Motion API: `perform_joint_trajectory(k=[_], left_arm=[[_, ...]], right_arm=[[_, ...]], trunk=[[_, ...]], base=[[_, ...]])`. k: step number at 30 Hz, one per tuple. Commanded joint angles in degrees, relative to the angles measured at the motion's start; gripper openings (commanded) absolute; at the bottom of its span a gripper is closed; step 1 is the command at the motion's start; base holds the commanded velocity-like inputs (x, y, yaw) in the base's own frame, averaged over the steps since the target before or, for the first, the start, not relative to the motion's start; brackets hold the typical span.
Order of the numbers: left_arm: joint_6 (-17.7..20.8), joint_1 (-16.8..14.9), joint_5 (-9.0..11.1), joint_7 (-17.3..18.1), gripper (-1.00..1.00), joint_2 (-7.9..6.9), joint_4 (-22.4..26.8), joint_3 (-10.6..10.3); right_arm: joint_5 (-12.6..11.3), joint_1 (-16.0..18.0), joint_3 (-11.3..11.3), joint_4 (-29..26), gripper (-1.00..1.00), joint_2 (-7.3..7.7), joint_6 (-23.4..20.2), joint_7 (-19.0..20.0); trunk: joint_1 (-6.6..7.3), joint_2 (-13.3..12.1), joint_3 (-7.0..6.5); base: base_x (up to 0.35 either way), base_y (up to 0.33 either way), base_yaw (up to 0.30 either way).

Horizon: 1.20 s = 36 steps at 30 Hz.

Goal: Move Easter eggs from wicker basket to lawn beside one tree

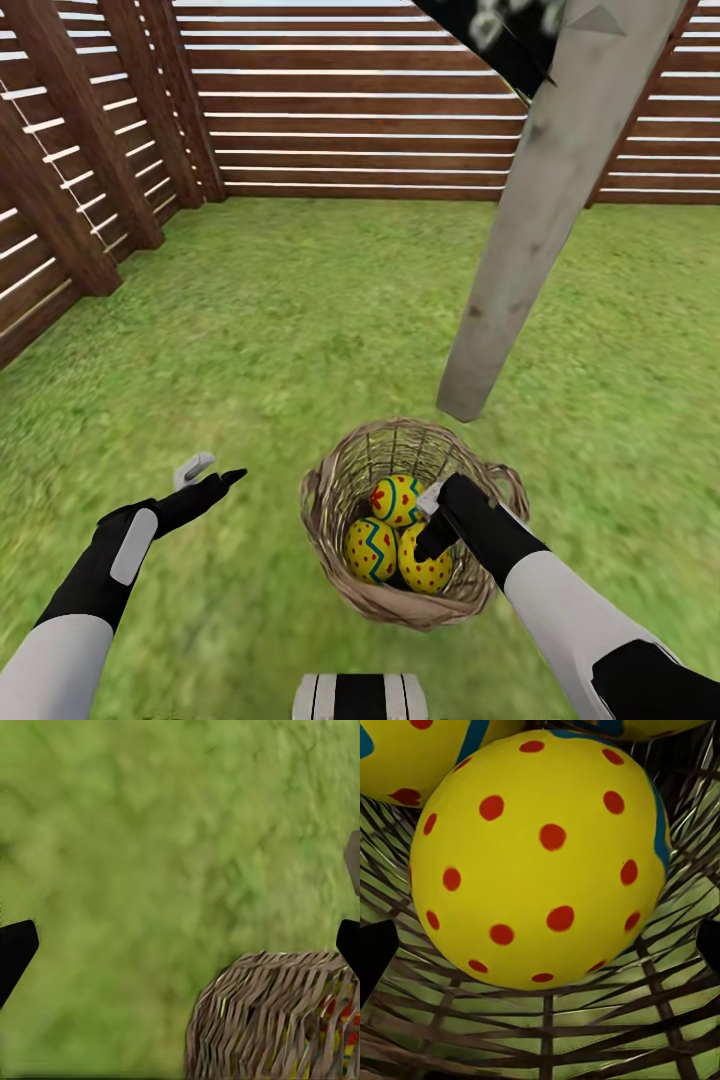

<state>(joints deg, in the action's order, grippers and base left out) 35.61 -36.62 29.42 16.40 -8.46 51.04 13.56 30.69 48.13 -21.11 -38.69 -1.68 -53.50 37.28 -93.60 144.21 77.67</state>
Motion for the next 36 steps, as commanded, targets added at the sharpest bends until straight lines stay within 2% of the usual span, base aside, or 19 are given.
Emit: perform_joint_trajectory(k=[1,10,20,36], left_arm=[[0.4,0.0,0.2,0.1,1.00,0.02,0.0,0.2],[0.4,0.0,0.2,0.1,1.00,0.02,0.0,0.2],[0.4,0.0,0.2,0.1,1.00,0.02,0.0,0.2],[0.4,0.0,0.2,0.1,1.00,0.02,0.0,0.2]], right_arm=[[0.6,0.0,-0.1,-0.1,1.00,0.01,-0.1,0.5],[0.7,0.2,-0.1,-0.2,1.00,0.01,-0.1,0.3],[0.7,0.8,-0.1,-0.2,1.00,0.01,0.0,0.3],[0.6,0.9,0.0,-0.3,1.00,0.01,0.0,0.3]], trunk=[[-0.01,0.0,0.27],[-0.24,0.2,2.26],[-0.24,0.2,2.26],[-0.45,0.3,4.04]], base=[[0.000,0.000,0.000],[0.000,0.000,0.000],[0.000,0.000,0.000],[0.000,0.000,0.000]])
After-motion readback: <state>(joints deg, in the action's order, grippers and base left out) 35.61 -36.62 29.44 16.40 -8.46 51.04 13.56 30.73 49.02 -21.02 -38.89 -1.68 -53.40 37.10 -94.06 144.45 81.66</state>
